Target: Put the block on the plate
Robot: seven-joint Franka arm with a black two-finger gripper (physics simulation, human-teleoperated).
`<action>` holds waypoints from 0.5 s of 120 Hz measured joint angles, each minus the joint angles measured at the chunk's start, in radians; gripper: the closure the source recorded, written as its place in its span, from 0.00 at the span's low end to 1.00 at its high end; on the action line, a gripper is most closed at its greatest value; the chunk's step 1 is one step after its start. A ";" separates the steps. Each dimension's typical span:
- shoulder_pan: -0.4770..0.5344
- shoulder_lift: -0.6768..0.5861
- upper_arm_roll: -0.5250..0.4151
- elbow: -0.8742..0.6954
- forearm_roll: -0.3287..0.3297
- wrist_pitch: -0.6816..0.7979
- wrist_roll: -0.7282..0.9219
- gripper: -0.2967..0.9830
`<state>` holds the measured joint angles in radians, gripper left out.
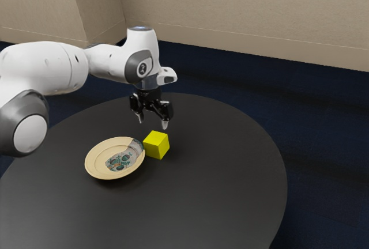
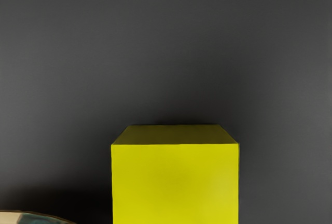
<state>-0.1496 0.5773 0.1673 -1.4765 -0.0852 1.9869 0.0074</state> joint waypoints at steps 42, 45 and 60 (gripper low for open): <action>0.069 0.038 -0.089 -0.041 0.053 0.102 -0.073 0.23; 0.071 0.039 -0.091 -0.046 0.053 0.105 -0.077 0.23; 0.078 0.040 -0.097 -0.059 0.055 0.114 -0.093 0.23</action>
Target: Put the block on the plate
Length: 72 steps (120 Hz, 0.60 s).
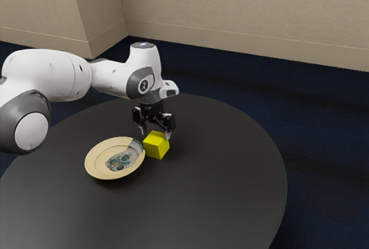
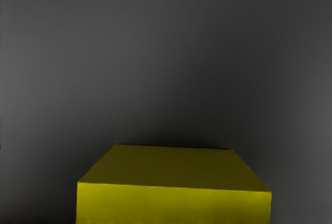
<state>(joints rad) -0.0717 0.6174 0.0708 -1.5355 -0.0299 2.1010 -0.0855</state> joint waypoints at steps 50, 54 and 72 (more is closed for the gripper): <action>0.015 0.029 -0.020 0.000 0.017 0.021 -0.030 0.23; 0.015 0.032 -0.022 0.000 0.018 0.023 -0.032 0.23; 0.019 0.043 -0.023 0.001 0.022 0.031 -0.038 0.23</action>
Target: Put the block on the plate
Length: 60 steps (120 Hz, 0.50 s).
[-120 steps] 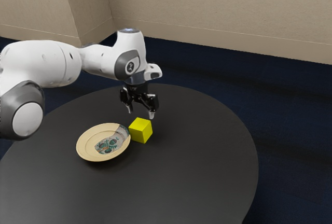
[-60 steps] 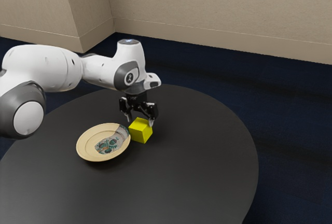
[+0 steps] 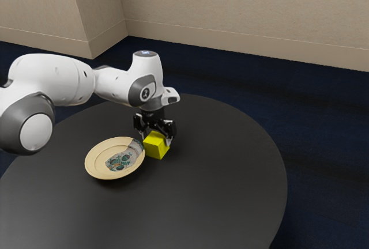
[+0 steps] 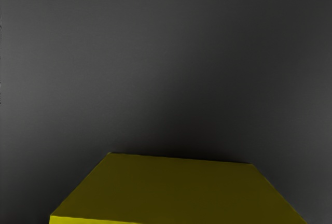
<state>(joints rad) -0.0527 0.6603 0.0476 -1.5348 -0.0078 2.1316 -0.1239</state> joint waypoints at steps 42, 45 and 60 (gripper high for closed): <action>0.001 0.013 -0.002 0.003 0.002 0.016 -0.010 0.34; 0.001 0.013 -0.002 0.003 0.002 0.017 -0.011 0.35; 0.002 0.013 -0.002 0.005 0.002 0.018 -0.013 0.40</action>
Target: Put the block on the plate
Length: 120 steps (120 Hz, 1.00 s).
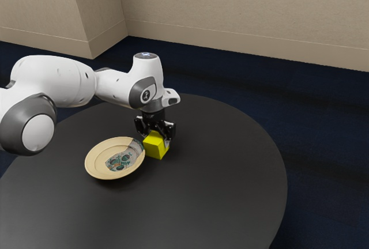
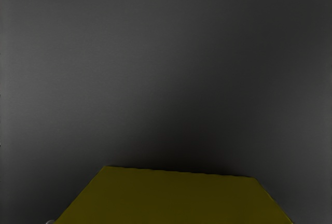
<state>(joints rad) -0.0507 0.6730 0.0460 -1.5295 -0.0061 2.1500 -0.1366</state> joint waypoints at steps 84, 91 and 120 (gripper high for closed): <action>0.026 -0.283 -0.011 -0.224 -0.008 0.002 -0.014 0.46; 0.052 -0.322 -0.010 -0.290 -0.005 0.011 -0.016 0.46; 0.130 -0.330 0.001 -0.407 0.001 0.058 -0.021 0.45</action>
<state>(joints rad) 0.0797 0.3430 0.0472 -1.9368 -0.0047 2.2081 -0.1578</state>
